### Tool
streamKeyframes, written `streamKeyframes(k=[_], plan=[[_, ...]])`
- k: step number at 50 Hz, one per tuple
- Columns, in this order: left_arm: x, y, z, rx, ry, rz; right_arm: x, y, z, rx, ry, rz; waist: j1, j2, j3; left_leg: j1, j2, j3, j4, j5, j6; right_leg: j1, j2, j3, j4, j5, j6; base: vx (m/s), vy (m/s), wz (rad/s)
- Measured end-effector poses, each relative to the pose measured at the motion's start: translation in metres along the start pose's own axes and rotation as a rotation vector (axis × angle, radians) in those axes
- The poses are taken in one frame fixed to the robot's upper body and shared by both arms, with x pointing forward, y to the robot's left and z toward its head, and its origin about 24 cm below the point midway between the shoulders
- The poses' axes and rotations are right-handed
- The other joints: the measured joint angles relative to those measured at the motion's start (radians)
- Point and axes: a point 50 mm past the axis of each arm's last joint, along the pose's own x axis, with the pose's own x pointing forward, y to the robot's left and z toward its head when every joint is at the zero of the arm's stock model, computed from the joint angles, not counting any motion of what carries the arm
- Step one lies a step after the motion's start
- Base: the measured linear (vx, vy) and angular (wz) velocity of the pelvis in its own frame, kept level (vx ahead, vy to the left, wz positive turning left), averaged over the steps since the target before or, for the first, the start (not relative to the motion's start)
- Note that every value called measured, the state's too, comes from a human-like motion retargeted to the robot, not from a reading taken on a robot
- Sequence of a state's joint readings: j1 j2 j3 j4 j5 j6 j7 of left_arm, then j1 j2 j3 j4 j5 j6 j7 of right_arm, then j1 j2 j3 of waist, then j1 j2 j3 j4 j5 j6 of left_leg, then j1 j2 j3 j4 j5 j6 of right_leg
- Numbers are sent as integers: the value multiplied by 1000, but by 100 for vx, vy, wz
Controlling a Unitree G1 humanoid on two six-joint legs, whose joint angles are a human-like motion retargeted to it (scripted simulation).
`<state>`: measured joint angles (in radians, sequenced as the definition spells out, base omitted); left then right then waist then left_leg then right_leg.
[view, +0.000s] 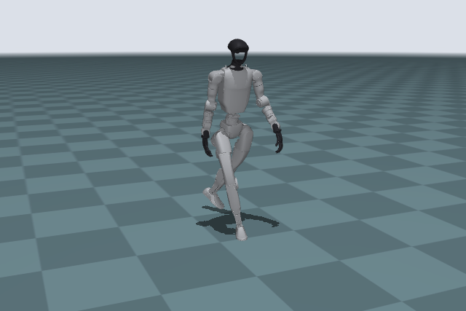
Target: Walk run
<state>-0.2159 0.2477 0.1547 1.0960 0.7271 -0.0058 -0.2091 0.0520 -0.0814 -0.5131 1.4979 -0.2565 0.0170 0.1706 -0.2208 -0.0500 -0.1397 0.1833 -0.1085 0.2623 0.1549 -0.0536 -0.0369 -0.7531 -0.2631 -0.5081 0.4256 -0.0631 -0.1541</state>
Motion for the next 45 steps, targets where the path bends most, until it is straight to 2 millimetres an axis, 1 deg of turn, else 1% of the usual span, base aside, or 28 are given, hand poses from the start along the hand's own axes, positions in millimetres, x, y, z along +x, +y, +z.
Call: streamKeyframes(k=[2, 3, 4, 5, 6, 7, 8, 10, 12, 13, 17, 20, 22, 23, 25, 27, 28, 30, 31, 32, 33, 34, 35, 37, 39, 41, 43, 45], plan=[[-3, -40, -29, -21, 108, -97, 0, 3, 6, 5, -10, 1, -30, 0, 3, -11, 64, 151, 147, 241, 38, 53, -42, 54, 69, -57, 17, 154, -48, 33], [-7, -61, -45, -36, 180, -157, 0, 3, 9, -26, -15, 4, -2, -37, -3, -26, 38, 212, 237, 324, 66, 100, -42, 94, 61, -94, 21, 140, -48, -70], [-12, -79, -62, -43, 259, -216, 0, 3, 12, -73, -15, 14, 24, -78, -3, -45, 26, 263, 332, 338, 103, 150, -61, 94, 52, -118, 23, 123, -44, -112], [-20, -94, -79, -44, 343, -274, 0, 3, 13, -128, -13, 27, 49, -119, 1, -66, 21, 308, 429, 317, 145, 203, -89, 74, 41, -135, 23, 127, -47, -57], [-28, -104, -95, -38, 425, -314, 0, 5, 19, -184, -15, 32, 65, -146, 11, -105, 61, 347, 532, 239, 175, 259, -115, 35, 26, -143, 36, 128, -47, -23], [-37, -113, -110, -30, 501, -350, 0, 7, 25, -239, -22, 30, 87, -169, 23, -149, 98, 381, 623, 172, 197, 314, -125, 15, 4, -149, 50, 112, -40, -15], [-46, -121, -123, -21, 564, -378, 0, 10, 33, -294, -37, 16, 119, -185, 36, -206, 131, 406, 694, 130, 201, 366, -102, 32, -33, -150, 65, 84, -30, -41], [-65, -134, -146, -13, 672, -421, 0, 20, 53, -404, -89, -5, 166, -167, 58, -344, 190, 371, 781, 64, 154, 485, -16, 7, -141, -130, 83, 79, -25, -62], [-82, -148, -164, -35, 745, -462, -3, 27, 77, -485, -166, -5, 220, -134, 69, -468, 197, 337, 743, 7, 102, 590, 72, -64, -250, -108, 89, 119, -30, -96], [-90, -155, -171, -55, 773, -480, -5, 31, 90, -512, -207, -1, 251, -122, 72, -528, 195, 327, 700, -17, 82, 628, 113, -51, -291, -102, 99, 103, -22, -119], [-122, -181, -194, -161, 889, -532, -18, 42, 140, -565, -358, 16, 362, -76, 82, -743, 172, 263, 418, -100, 81, 762, 230, 13, -385, -104, 165, 105, -15, -110], [-136, -195, -197, -249, 950, -564, -31, 45, 173, -589, -443, 21, 421, -69, 98, -849, 123, 197, 157, -124, 75, 849, 262, 64, -410, -116, 217, 69, -7, -81], [-142, -201, -199, -288, 990, -602, -35, 45, 182, -589, -456, 11, 448, -81, 89, -895, 109, 190, 59, -159, 55, 879, 256, 92, -396, -110, 239, 157, -4, -59], [-145, -203, -200, -302, 1006, -620, -35, 44, 182, -587, -449, 8, 457, -83, 82, -896, 104, 213, 40, -171, 63, 895, 259, 107, -384, -97, 250, 130, -7, -48], [-147, -204, -200, -324, 1016, -645, -32, 44, 174, -591, -412, 11, 462, -80, 75, -874, 99, 198, 82, -126, 114, 935, 276, 138, -348, -22, 280, 122, -11, -48], [-145, -203, -200, -335, 993, -637, -22, 40, 150, -613, -328, 30, 483, -65, 68, -824, 135, 211, 129, -48, 128, 978, 292, 157, -276, 163, 278, 176, -1, -94], [-141, -202, -197, -339, 959, -620, -17, 37, 135, -629, -284, 34, 498, -54, 63, -828, 151, 93, 189, -50, 123, 989, 273, 105, -221, 297, 245, 155, 5, -89], [-125, -199, -187, -348, 847, -560, -9, 33, 108, -671, -222, 11, 455, -31, 63, -778, 163, -4, 271, -123, 135, 933, 288, 165, -26, 542, 246, 135, 7, -8], [-114, -191, -182, -339, 794, -510, -7, 28, 97, -682, -197, -11, 432, 5, 63, -719, 177, -8, 266, -160, 153, 914, 275, 85, 91, 564, 187, 132, 9, 37], [-103, -183, -175, -328, 737, -458, -5, 23, 86, -690, -173, -33, 418, 36, 65, -659, 199, 9, 259, -193, 164, 888, 250, 14, 209, 543, 132, 128, 12, 14], [-91, -173, -167, -313, 676, -404, -4, 15, 77, -688, -148, -56, 422, 55, 70, -598, 237, 66, 247, -217, 161, 846, 202, -37, 329, 434, 84, 121, 12, -5], [-79, -165, -156, -309, 613, -344, -4, 9, 68, -685, -128, -75, 419, 56, 78, -540, 224, 79, 212, -228, 160, 777, 145, -51, 441, 342, 60, 112, 10, -12], [-67, -156, -143, -312, 549, -280, -3, 5, 60, -680, -109, -92, 412, 48, 87, -485, 187, 70, 166, -233, 161, 693, 84, -48, 551, 258, 48, 122, 6, 15], [-47, -134, -120, -333, 441, -197, -1, 2, 42, -657, -86, -108, 362, 10, 93, -389, 95, 48, 53, -216, 166, 530, 4, -26, 628, 181, 71, 119, 0, 65], [-32, -109, -101, -332, 361, -193, -1, 1, 26, -619, -68, -106, 294, -10, 92, -312, 54, 75, -22, -216, 170, 404, -28, -43, 584, 127, 92, 88, -12, 126], [-21, -82, -86, -308, 312, -217, 0, -2, 9, -581, -31, -95, 224, -15, 83, -256, 28, 49, -61, -233, 166, 291, -44, -63, 466, 66, 99, 116, -23, 153], [-13, -53, -72, -270, 280, -224, -1, -4, -8, -545, 28, -80, 157, -24, 70, -211, 4, -6, -79, -259, 161, 185, -41, -47, 280, 5, 88, 107, -28, 157], [-7, -23, -56, -217, 236, -179, -2, -4, -21, -507, 87, -65, 100, -24, 66, -158, -6, -62, -90, -293, 153, 110, -14, -9, 48, -51, 55, 87, -30, 132]])
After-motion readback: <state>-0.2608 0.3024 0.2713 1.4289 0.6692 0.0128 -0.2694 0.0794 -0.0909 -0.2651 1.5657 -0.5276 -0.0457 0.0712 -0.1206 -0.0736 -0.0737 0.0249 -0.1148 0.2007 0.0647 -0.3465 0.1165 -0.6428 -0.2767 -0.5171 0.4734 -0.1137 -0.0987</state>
